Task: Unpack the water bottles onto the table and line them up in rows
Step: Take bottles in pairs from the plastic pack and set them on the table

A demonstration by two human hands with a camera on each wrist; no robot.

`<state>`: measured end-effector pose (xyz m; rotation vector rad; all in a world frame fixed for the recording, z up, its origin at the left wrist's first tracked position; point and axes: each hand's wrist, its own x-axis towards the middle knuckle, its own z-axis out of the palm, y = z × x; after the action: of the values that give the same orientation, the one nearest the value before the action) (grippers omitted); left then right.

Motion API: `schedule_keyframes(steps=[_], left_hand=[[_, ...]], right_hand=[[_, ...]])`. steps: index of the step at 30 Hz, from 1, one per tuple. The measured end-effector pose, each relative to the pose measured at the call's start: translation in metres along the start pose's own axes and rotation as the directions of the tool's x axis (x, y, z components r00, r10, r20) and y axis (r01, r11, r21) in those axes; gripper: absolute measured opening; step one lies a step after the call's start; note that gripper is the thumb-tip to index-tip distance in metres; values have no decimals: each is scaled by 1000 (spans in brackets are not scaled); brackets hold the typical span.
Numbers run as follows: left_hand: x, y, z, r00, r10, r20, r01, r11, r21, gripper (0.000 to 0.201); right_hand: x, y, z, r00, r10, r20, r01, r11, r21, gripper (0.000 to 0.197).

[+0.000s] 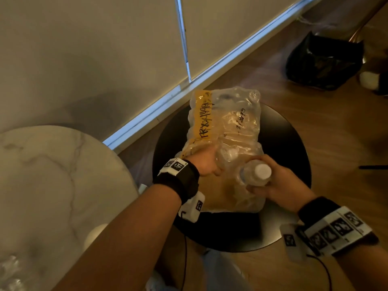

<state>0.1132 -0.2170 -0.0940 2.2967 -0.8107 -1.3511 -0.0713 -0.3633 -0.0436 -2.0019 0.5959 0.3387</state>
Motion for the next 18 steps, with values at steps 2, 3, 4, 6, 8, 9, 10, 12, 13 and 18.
schedule_keyframes(steps=[2,3,4,6,8,9,10,12,13,18], left_hand=[[-11,-4,-2,983,-33,181,35,999,-9,70],[-16,-6,-2,963,-39,268,35,999,18,60],[-24,-5,-4,940,-44,337,24,998,64,51],[-43,-8,-3,918,-46,394,-18,987,157,48],[-62,-15,3,932,-18,362,-46,985,168,57],[-74,-19,6,946,23,325,-60,993,105,61],[-87,-24,10,957,83,279,-84,996,-7,65],[-125,-31,16,971,209,118,-168,943,-286,68],[-147,-35,19,971,241,11,-218,896,-387,68],[-243,-64,47,910,123,-396,-371,669,-644,53]], right_hand=[[4,-2,-4,1000,2,-9,-2,1000,-24,70],[4,-1,-5,1000,6,-17,-6,1000,-29,70],[5,0,-4,1000,14,-25,-15,999,-31,70],[3,-1,-2,999,34,-30,-35,999,-36,71],[0,-4,2,999,39,-26,-41,998,-45,71],[-4,-7,5,999,41,-22,-43,997,-59,72],[-9,-12,9,999,40,-17,-41,996,-76,73],[-20,-25,21,1000,20,-12,-21,994,-104,76],[-28,-34,28,1000,-3,-5,2,994,-110,76],[-70,-85,76,978,-208,30,210,971,-110,63]])
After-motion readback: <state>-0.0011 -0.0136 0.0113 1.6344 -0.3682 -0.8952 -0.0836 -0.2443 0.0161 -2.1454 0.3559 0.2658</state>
